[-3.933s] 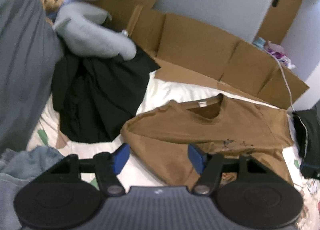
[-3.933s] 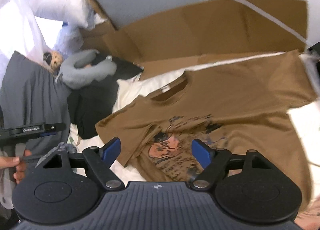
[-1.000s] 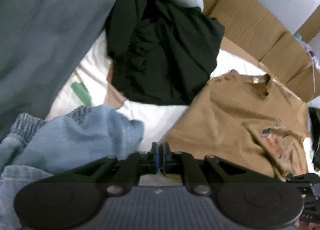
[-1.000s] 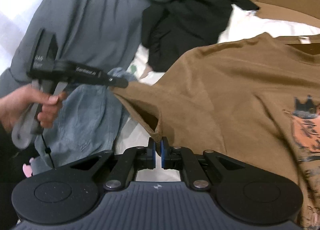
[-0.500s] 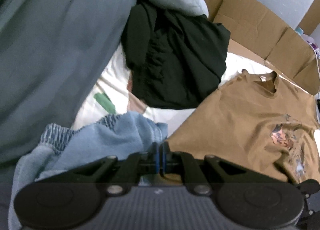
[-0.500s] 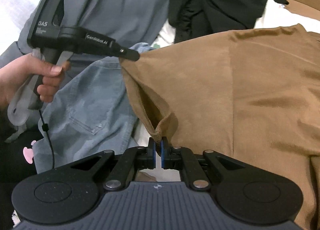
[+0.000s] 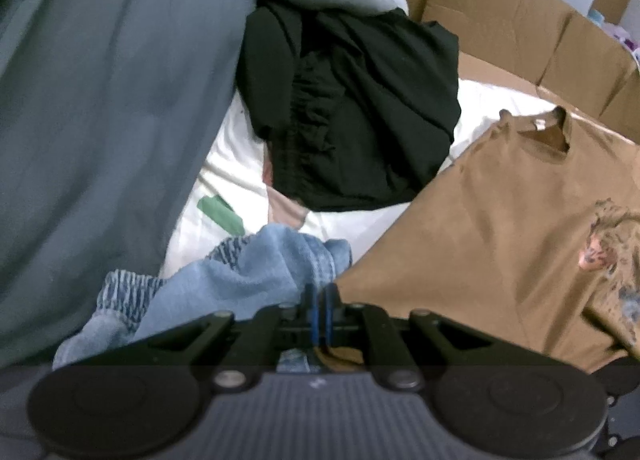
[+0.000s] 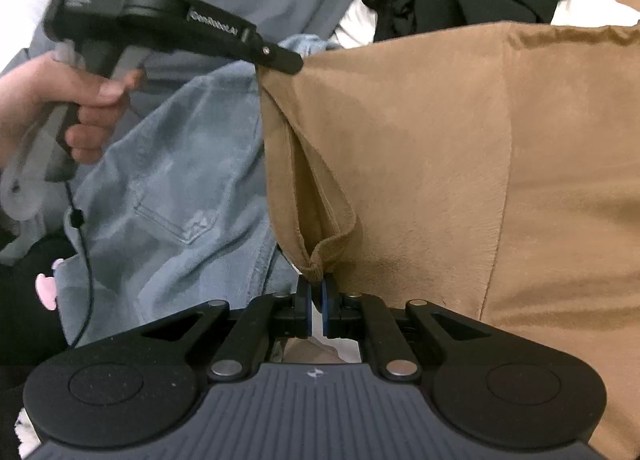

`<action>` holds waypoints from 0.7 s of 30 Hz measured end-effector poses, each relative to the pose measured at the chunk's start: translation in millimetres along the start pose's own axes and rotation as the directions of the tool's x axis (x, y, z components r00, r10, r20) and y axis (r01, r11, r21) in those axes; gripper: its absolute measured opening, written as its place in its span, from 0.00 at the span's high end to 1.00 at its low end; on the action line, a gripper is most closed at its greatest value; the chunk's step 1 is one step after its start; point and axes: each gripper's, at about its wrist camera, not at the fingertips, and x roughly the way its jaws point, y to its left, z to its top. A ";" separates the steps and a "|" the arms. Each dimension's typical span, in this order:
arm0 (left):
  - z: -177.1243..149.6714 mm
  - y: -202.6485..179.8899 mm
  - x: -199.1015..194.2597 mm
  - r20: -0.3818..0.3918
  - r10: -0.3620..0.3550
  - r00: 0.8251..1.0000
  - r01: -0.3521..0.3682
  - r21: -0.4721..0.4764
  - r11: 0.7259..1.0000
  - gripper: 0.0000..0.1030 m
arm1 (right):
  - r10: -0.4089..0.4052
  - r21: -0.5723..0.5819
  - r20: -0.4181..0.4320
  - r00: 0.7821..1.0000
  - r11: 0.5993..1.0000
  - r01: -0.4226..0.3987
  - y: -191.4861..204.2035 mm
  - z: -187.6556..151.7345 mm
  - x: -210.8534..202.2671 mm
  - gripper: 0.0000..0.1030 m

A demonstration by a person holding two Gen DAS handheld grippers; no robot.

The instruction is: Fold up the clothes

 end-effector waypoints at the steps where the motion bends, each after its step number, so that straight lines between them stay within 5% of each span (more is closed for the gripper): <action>1: -0.7 -0.6 0.3 0.002 0.001 1.000 -0.001 -0.001 1.000 0.91 | -0.011 0.000 -0.007 1.000 1.000 0.011 -0.6 -0.6 3.7 0.97; 5: -5.3 -1.0 -6.0 0.012 0.006 1.000 -0.006 -0.017 1.000 0.89 | -0.016 -0.024 -0.024 1.000 1.000 0.015 -1.7 -3.4 6.9 0.87; 7: -7.1 -1.4 -11.9 0.024 0.006 1.000 -0.005 -0.033 0.999 0.88 | 0.000 -0.023 -0.025 1.000 1.000 -0.001 -3.0 -3.4 4.2 0.67; 9: -7.5 -3.5 -20.8 0.052 0.007 0.999 -0.004 -0.051 0.999 0.85 | 0.016 -0.008 -0.021 1.000 1.000 -0.016 -4.8 -3.4 -1.0 0.61; 14: -7.2 -15.1 -36.4 0.106 -0.011 0.994 0.018 -0.061 0.998 0.80 | 0.045 0.020 0.010 0.999 0.999 -0.046 -8.8 0.8 -16.6 0.60; 21: -23.4 -45.3 -11.9 0.081 -0.128 0.988 0.136 -0.103 0.985 0.81 | -0.009 0.075 0.049 0.999 0.997 0.005 -25.4 5.8 -31.2 0.60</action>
